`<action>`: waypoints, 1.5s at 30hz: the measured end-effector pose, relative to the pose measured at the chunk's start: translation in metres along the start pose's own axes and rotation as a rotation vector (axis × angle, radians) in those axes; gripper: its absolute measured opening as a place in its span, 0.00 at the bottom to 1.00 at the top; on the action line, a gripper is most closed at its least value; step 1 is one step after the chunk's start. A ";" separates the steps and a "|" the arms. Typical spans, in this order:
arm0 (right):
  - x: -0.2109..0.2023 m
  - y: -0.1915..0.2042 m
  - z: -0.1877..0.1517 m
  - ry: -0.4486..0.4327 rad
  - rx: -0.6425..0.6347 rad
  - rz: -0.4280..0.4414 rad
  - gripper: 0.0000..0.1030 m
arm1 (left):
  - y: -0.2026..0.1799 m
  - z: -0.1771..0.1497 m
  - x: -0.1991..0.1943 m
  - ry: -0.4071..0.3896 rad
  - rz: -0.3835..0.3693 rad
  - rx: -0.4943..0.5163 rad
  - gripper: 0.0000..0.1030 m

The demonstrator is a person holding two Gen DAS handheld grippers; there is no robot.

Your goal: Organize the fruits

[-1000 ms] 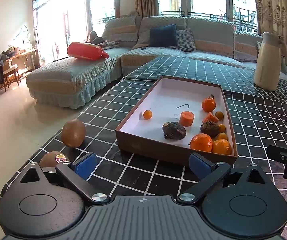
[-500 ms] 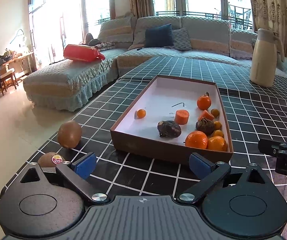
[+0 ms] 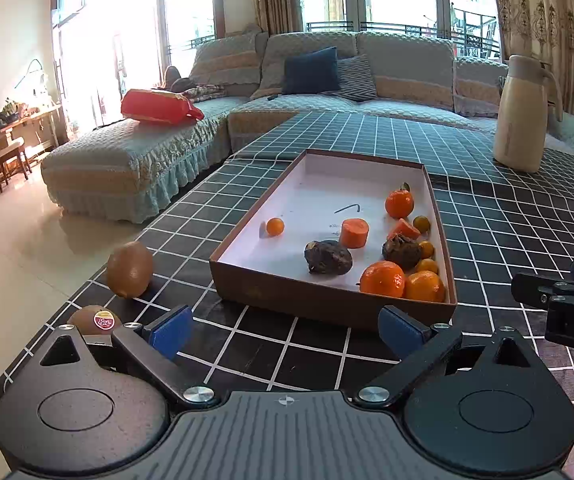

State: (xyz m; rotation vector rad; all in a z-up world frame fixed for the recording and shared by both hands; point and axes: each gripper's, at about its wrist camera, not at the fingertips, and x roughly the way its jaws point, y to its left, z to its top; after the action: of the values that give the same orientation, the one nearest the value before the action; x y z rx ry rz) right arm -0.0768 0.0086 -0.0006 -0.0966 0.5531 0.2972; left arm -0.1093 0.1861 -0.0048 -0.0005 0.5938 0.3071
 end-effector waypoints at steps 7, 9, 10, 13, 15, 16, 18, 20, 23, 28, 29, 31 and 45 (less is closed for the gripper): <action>0.000 -0.001 0.000 0.000 0.000 -0.001 0.68 | 0.000 0.000 0.000 -0.001 0.001 0.000 0.96; 0.000 -0.001 0.000 -0.001 -0.001 -0.002 0.68 | 0.000 0.000 0.000 0.000 0.000 -0.001 0.96; 0.000 -0.001 0.000 -0.001 0.000 -0.001 0.67 | 0.000 0.000 0.000 0.000 0.000 0.000 0.96; 0.000 -0.001 0.001 -0.002 -0.001 -0.002 0.67 | 0.000 0.000 0.000 -0.001 0.000 -0.001 0.96; 0.000 -0.001 0.001 -0.001 0.000 -0.001 0.67 | -0.001 0.000 0.000 -0.001 0.001 -0.001 0.96; -0.001 -0.001 0.001 -0.001 -0.001 -0.002 0.67 | 0.000 0.000 0.000 -0.001 0.002 -0.002 0.96; -0.001 -0.001 0.001 -0.002 0.000 -0.002 0.67 | 0.000 0.001 0.000 -0.002 0.001 -0.002 0.96; -0.001 -0.001 0.001 -0.002 -0.001 -0.002 0.67 | -0.001 0.001 0.000 -0.002 0.002 -0.001 0.96; -0.001 -0.001 0.001 -0.002 0.000 -0.002 0.67 | 0.000 0.001 0.000 -0.002 0.001 -0.002 0.96; -0.001 -0.001 0.001 -0.002 0.000 -0.003 0.67 | -0.001 0.001 0.000 -0.002 0.002 -0.001 0.96; -0.001 -0.001 0.001 -0.002 0.000 -0.003 0.67 | -0.001 0.001 0.000 -0.003 0.002 0.000 0.96; -0.001 -0.002 0.001 -0.003 0.001 -0.004 0.67 | -0.001 0.001 0.000 -0.006 0.007 0.004 0.96; -0.001 -0.002 0.001 -0.006 0.002 -0.008 0.67 | -0.001 0.001 0.000 -0.001 0.006 -0.005 0.96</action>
State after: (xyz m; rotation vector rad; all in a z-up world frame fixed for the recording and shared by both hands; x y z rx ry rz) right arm -0.0766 0.0069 0.0011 -0.0959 0.5470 0.2891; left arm -0.1090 0.1854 -0.0038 -0.0031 0.5918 0.3140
